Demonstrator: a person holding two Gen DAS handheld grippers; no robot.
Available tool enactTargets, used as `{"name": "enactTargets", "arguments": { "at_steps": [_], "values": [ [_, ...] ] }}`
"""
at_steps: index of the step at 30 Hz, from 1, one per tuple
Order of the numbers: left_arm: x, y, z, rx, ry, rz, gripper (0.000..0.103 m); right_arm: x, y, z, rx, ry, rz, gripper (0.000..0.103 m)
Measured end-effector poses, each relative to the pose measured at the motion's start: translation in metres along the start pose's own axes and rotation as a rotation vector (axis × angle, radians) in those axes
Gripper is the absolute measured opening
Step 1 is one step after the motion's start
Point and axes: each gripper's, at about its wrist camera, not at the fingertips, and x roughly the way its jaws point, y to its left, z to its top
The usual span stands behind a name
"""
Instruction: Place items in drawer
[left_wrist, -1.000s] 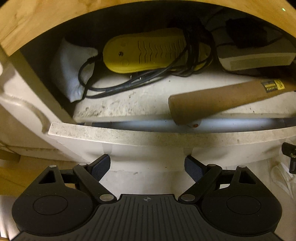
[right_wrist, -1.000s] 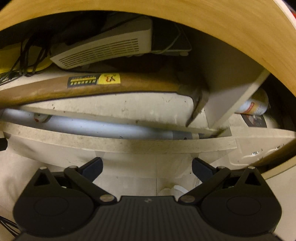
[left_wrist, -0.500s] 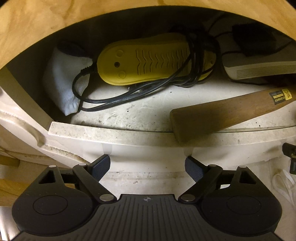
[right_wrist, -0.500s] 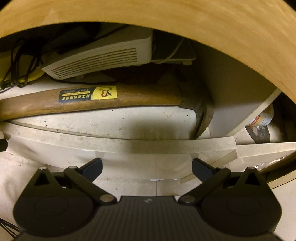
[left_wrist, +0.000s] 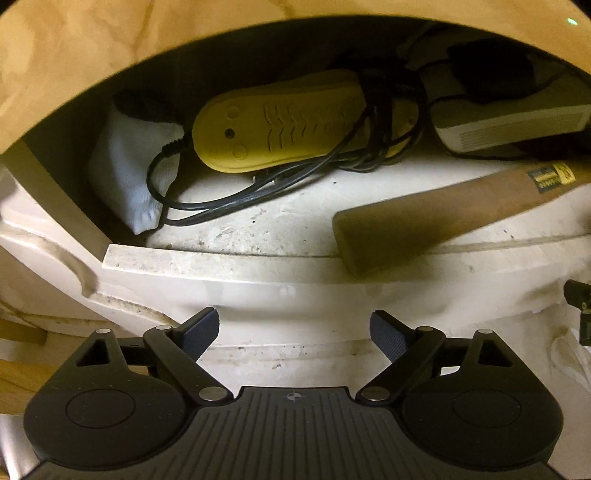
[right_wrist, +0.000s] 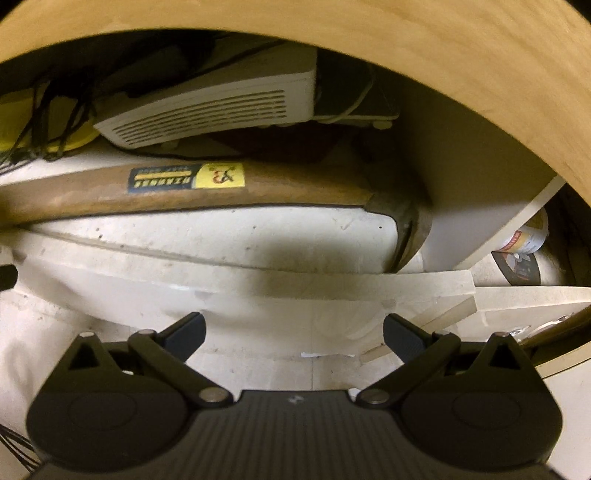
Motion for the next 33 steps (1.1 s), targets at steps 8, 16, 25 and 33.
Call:
{"name": "enactTargets", "arguments": {
  "at_steps": [8,16,25,33],
  "values": [
    [-0.025,0.000,-0.018,-0.037,-0.006,-0.031,0.091,-0.023,-0.003,-0.020,0.005,-0.019,0.008,0.103],
    [-0.050,0.010,-0.031,-0.047,-0.043,-0.054,0.091,-0.059,-0.012,-0.037,0.023,-0.053,0.023,0.103],
    [-0.120,0.018,-0.045,-0.045,-0.118,-0.064,0.091,-0.128,-0.016,-0.053,0.041,-0.105,0.061,0.103],
    [-0.174,0.020,-0.071,-0.032,-0.159,-0.067,0.091,-0.183,-0.021,-0.074,0.047,-0.155,0.071,0.103]
  ]
}}
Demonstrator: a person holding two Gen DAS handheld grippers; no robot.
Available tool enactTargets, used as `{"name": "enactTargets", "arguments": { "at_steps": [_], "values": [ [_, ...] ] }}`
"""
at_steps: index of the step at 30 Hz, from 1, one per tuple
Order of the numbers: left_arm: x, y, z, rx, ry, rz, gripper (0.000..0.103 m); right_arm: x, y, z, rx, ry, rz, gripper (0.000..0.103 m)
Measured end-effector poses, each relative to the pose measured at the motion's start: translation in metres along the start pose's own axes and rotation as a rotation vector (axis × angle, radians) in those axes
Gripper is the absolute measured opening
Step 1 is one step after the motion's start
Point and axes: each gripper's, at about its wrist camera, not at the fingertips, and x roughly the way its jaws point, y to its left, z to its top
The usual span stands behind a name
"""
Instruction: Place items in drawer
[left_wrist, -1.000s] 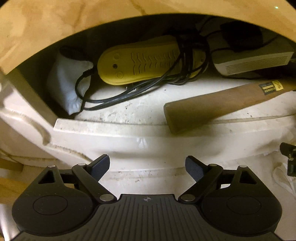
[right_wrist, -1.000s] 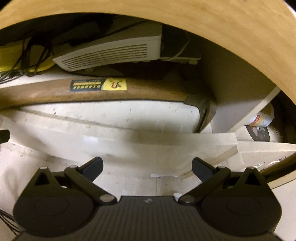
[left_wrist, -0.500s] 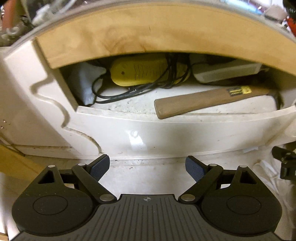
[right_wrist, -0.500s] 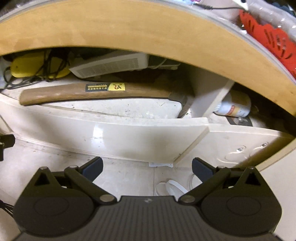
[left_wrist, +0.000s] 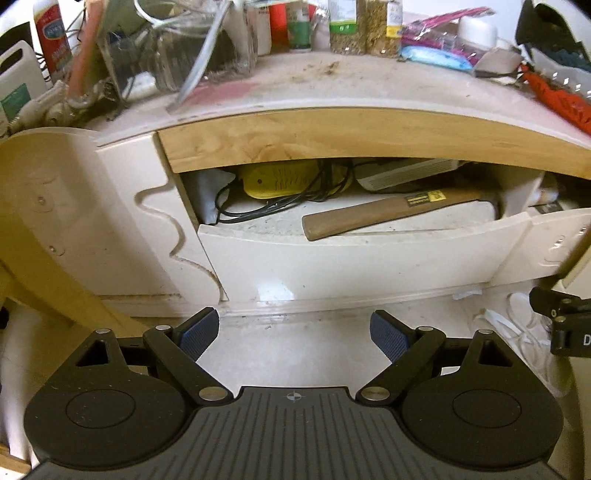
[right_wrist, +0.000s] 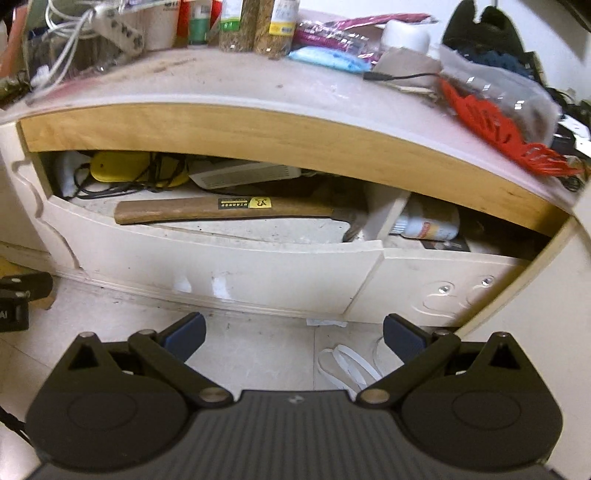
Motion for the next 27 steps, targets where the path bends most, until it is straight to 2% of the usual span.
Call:
{"name": "enactTargets", "arguments": {
  "at_steps": [13,27],
  "values": [
    [-0.054,-0.001,-0.020,-0.023,-0.049,-0.018,0.091,-0.066,-0.018,-0.025,0.091,-0.053,0.044,0.103],
    [-0.071,-0.003,-0.032,-0.029,-0.073,-0.029,0.091,-0.095,-0.021,-0.038,0.110,-0.084,0.078,0.103]
  ]
}}
